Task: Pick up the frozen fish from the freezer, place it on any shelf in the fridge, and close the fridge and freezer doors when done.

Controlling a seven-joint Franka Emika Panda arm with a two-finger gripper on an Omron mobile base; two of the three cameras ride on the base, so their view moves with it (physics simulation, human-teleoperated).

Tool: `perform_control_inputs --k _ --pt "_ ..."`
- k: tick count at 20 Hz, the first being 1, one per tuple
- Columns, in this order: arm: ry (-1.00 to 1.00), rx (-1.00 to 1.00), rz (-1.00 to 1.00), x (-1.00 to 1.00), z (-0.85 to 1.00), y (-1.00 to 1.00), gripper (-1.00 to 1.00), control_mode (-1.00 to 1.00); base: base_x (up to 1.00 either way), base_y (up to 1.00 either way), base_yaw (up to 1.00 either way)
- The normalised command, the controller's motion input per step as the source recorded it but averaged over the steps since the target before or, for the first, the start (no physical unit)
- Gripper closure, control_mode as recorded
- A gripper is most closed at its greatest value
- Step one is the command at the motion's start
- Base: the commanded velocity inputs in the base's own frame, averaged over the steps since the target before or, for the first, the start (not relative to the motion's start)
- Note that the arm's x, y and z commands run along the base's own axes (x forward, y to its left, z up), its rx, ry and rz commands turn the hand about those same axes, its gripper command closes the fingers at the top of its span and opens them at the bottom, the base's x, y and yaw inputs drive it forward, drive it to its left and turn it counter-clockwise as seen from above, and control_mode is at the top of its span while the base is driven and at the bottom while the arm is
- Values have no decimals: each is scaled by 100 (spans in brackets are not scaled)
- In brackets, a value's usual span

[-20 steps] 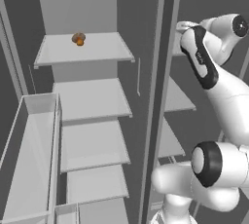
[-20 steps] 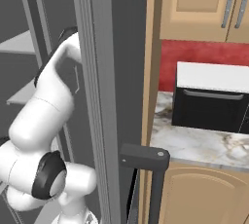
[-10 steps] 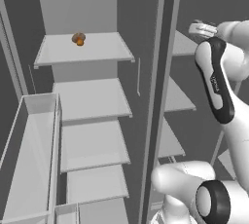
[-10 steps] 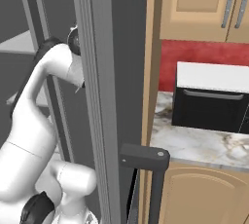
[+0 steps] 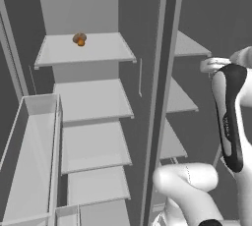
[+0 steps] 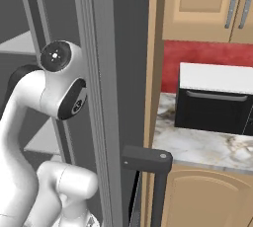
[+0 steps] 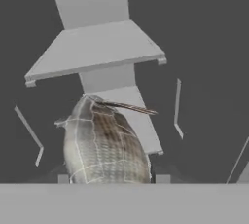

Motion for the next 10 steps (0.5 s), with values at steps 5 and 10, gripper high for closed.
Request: perform_control_inputs --k 5,10 --pt "32 -2 2 -33 -78 1 100 -100 0 0 0" --pt "10 0 2 -13 -14 4 100 -100 0 0 0"
